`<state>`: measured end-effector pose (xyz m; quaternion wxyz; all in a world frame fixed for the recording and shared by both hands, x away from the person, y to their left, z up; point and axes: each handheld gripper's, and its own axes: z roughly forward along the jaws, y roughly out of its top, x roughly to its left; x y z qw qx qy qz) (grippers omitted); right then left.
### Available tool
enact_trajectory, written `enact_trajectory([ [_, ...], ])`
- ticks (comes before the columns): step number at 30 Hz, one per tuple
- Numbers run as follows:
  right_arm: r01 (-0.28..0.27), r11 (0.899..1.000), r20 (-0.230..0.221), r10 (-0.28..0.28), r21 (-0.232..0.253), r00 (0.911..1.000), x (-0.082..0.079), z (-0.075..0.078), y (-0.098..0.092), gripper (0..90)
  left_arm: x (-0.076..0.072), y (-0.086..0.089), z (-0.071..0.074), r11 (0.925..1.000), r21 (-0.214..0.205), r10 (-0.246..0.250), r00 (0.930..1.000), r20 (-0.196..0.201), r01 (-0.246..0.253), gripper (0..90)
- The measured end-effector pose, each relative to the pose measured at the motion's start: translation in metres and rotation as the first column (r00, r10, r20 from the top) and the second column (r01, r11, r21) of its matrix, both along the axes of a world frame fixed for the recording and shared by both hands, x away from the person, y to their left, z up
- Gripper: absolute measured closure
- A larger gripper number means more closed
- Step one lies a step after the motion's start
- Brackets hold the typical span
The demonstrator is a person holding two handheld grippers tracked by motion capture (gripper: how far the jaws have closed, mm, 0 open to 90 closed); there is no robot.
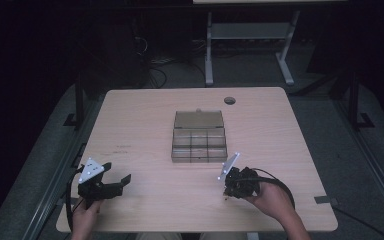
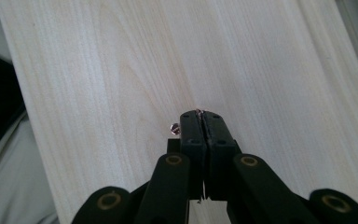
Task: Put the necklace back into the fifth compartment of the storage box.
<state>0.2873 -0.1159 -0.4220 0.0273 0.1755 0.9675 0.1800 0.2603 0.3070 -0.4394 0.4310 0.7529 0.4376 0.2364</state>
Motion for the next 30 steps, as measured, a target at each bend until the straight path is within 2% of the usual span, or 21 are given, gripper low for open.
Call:
enact_trajectory([
  [4, -0.011, 1.0, 0.006, 0.011, 0.004, 0.9999, 0.001, 0.006, 0.001, 88.1, 0.0, 0.001, 0.0, 1.0, 0.004, -0.001, 1.0, -0.004, 0.001, 13.0],
  [6, -0.015, 1.0, 0.008, 0.015, 0.025, 0.9999, 0.002, 0.012, -0.001, 88.1, 0.0, 0.001, -0.001, 0.9999, -0.015, 0.008, 1.0, -0.001, -0.008, 13.0],
  [9, -0.017, 0.999, 0.016, 0.016, 0.05, 0.9997, 0.003, 0.02, -0.004, 88.2, 0.0, 0.002, 0.0, 0.9997, -0.02, 0.014, 0.9999, -0.002, -0.014, 13.0],
  [13, -0.022, 0.998, 0.022, 0.021, 0.059, 0.9995, 0.006, 0.029, -0.005, 88.2, 0.001, 0.002, 0.0, 0.9998, -0.015, 0.011, 0.9999, -0.005, -0.011, 13.0],
  [30, -0.037, 0.998, 0.034, 0.035, 0.051, 0.9988, 0.023, 0.056, 0.001, 88.2, 0.001, 0.002, 0.0, 0.9997, -0.021, 0.016, 0.9998, -0.008, -0.016, 13.0],
])
